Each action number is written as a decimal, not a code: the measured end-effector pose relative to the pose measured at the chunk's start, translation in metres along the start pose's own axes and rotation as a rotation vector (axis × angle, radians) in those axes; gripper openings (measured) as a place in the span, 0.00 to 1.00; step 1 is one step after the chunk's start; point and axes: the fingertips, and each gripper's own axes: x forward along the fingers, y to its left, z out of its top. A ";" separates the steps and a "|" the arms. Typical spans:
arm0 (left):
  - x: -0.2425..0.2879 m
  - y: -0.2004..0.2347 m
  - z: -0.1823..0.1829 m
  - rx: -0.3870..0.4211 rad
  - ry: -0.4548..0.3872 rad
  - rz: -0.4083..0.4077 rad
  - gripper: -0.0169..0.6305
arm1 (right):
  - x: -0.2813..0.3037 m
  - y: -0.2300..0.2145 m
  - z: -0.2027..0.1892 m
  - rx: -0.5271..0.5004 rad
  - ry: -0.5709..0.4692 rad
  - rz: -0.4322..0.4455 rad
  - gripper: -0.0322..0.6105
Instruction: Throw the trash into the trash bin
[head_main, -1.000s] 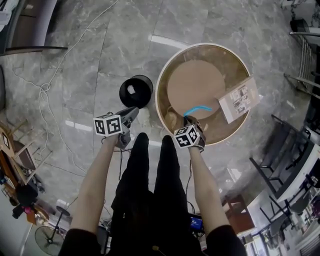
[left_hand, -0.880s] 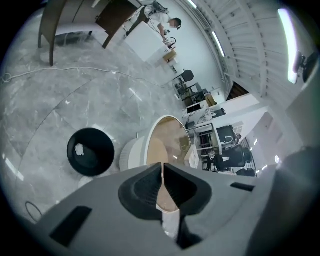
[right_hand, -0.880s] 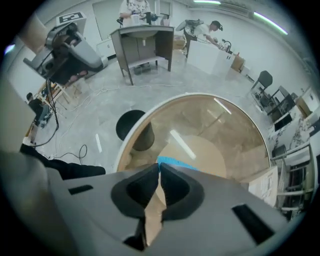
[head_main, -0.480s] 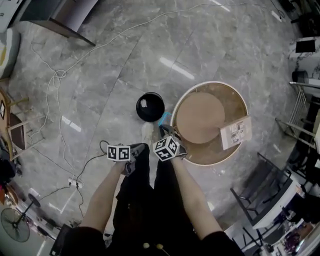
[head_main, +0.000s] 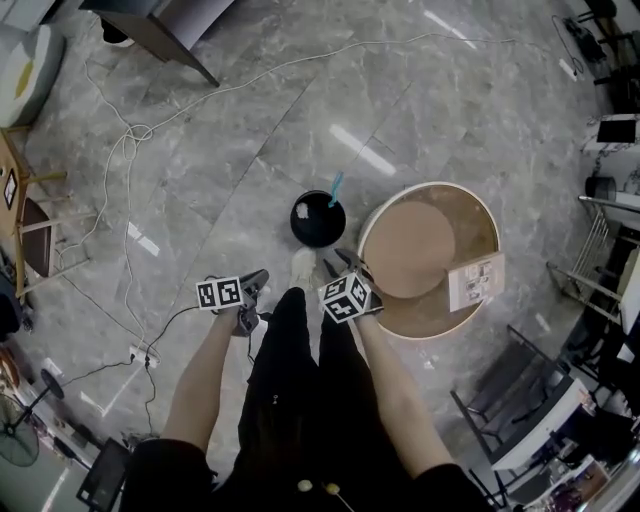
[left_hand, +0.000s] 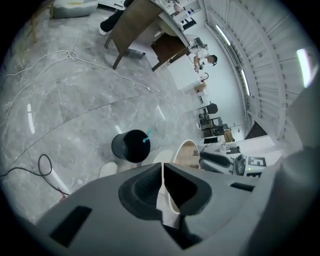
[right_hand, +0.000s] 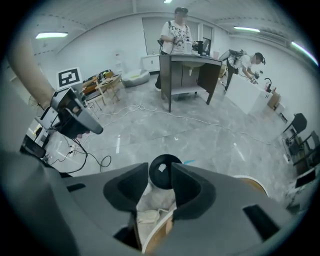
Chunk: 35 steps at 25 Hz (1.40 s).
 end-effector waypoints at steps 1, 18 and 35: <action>0.002 -0.004 0.005 0.003 -0.005 -0.011 0.05 | -0.003 -0.001 -0.007 0.013 0.012 -0.008 0.28; 0.034 -0.058 -0.016 0.124 0.140 -0.115 0.05 | -0.039 0.001 -0.051 0.121 0.042 -0.104 0.26; 0.031 -0.054 -0.059 0.311 0.340 0.004 0.05 | -0.173 0.035 -0.201 0.620 -0.080 -0.321 0.05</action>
